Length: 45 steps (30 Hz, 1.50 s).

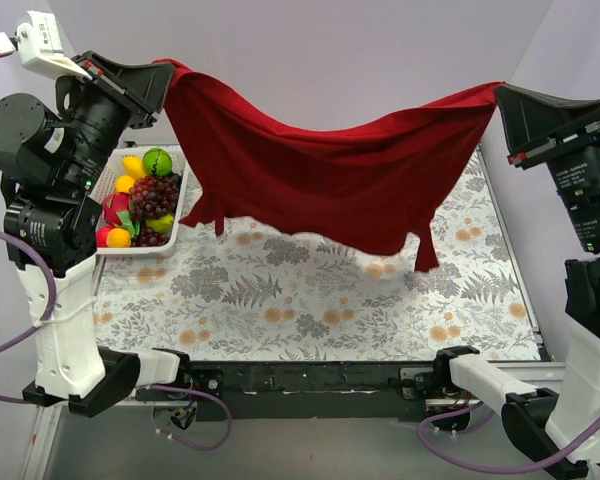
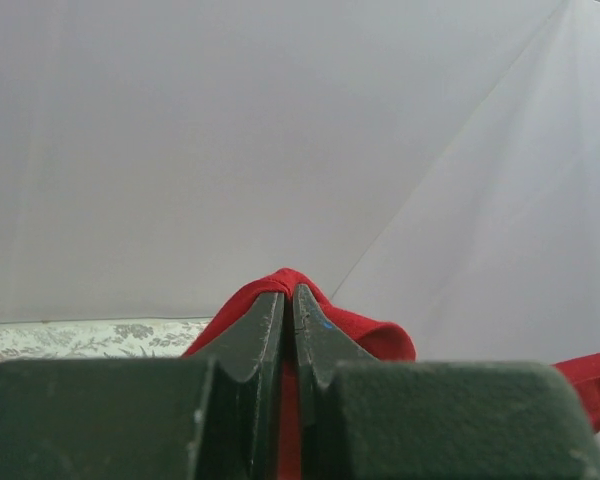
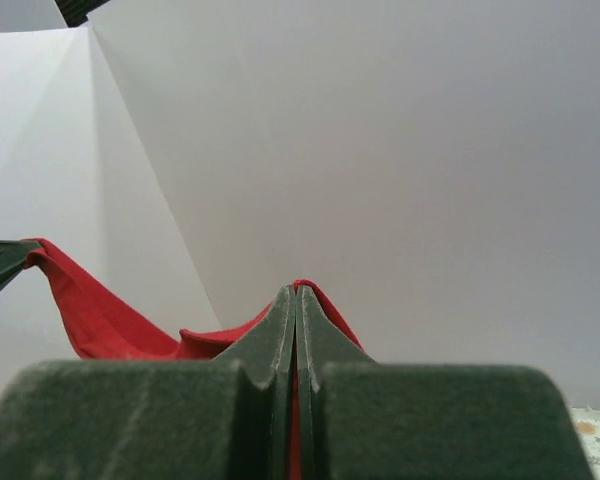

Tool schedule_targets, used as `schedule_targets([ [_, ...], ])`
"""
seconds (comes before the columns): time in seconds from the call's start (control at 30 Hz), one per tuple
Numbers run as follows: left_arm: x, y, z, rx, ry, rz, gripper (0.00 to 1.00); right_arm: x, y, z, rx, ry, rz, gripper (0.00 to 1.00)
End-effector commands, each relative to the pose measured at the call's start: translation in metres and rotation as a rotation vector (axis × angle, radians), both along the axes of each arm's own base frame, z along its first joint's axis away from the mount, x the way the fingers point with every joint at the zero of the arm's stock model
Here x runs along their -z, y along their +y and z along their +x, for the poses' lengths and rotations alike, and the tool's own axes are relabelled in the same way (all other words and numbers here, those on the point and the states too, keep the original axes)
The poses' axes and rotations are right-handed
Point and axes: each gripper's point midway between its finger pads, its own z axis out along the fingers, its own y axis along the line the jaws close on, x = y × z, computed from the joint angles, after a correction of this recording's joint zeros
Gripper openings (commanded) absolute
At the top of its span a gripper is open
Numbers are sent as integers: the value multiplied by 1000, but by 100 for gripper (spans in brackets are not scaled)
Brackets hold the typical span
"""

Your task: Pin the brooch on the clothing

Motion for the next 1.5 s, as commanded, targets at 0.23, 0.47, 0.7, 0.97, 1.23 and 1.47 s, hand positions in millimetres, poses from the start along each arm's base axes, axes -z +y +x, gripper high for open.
schedule_targets([
  [0.23,-13,1,-17,15,-37,-15,0,-17,-4,-6,17,-55,11,1],
  [0.47,39,-8,47,-13,94,36,0,38,-1,70,83,89,-22,1],
  [0.7,74,-15,110,-51,170,75,0,73,9,146,104,190,-31,1],
  [0.97,65,-24,172,-49,138,67,0,43,4,186,154,103,32,1],
  [1.23,22,4,192,-119,-30,3,0,-28,-24,186,275,-82,102,1],
  [1.47,11,8,180,-121,-87,11,0,-16,-29,179,286,-83,112,1],
])
